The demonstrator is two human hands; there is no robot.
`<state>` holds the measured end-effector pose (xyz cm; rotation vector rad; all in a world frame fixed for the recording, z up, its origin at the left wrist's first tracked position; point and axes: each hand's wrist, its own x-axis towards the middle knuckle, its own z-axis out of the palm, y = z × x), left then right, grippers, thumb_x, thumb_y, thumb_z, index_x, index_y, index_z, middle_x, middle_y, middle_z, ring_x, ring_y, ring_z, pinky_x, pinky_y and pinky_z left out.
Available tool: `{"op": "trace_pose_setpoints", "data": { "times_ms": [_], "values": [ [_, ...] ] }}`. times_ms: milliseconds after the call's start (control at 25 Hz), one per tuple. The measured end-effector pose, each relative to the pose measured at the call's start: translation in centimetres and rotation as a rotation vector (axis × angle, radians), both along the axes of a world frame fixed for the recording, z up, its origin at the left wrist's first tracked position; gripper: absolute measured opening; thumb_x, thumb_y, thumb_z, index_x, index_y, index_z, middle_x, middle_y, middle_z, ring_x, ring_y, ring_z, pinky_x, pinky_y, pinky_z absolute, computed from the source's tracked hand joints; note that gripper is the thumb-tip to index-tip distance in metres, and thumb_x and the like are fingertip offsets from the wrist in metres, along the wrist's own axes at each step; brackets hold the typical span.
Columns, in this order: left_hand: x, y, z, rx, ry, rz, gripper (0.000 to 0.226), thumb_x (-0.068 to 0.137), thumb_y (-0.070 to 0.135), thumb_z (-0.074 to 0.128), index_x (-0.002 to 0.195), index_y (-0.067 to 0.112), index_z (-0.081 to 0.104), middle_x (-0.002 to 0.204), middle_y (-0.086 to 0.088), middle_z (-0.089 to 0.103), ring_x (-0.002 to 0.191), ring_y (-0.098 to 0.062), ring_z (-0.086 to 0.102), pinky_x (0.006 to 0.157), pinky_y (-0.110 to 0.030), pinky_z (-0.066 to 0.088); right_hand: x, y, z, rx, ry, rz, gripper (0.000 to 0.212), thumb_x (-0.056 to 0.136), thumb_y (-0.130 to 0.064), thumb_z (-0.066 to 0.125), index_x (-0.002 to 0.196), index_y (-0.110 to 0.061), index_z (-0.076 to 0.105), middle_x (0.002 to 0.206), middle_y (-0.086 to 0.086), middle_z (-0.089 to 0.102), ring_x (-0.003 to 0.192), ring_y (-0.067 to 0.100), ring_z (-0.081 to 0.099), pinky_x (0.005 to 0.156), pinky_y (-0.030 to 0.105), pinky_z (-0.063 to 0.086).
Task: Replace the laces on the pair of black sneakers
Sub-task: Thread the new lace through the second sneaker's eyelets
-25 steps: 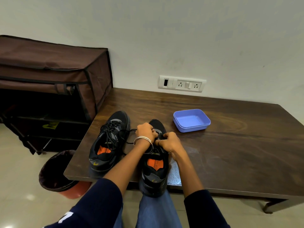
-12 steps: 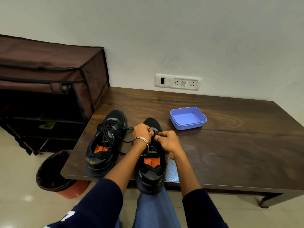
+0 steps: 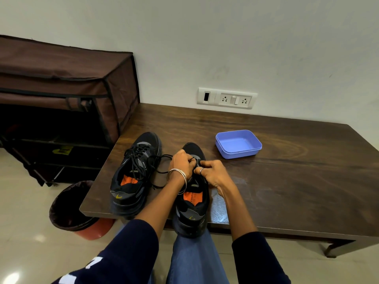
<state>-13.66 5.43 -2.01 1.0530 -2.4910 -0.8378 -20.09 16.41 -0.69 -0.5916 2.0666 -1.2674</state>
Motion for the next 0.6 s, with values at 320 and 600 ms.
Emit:
{"op": "trace_pose_setpoints", "data": {
  "times_ms": [320, 600],
  "values": [
    [-0.5, 0.4, -0.3, 0.167, 0.062, 0.144, 0.024, 0.089, 0.019, 0.06, 0.069, 0.008, 0.068, 0.087, -0.005, 0.051, 0.078, -0.022, 0.051, 0.063, -0.03, 0.038, 0.2, 1.1, 1.7, -0.006, -0.1, 0.105, 0.006, 0.074, -0.022, 0.078, 0.081, -0.023, 0.078, 0.101, 0.037, 0.064, 0.082, 0.027, 0.053, 0.069, 0.042, 0.039],
    [-1.2, 1.1, 0.0, 0.364, 0.019, 0.345, 0.022, 0.083, 0.028, 0.058, 0.079, 0.009, 0.069, 0.083, -0.007, 0.068, 0.074, -0.026, 0.06, 0.049, -0.025, 0.034, 0.0, 2.1, 2.7, -0.036, -0.262, 0.044, 0.037, 0.082, -0.011, 0.075, 0.118, -0.011, 0.069, 0.103, 0.011, 0.073, 0.089, 0.017, 0.07, 0.066, 0.032, 0.05]
  ]
}}
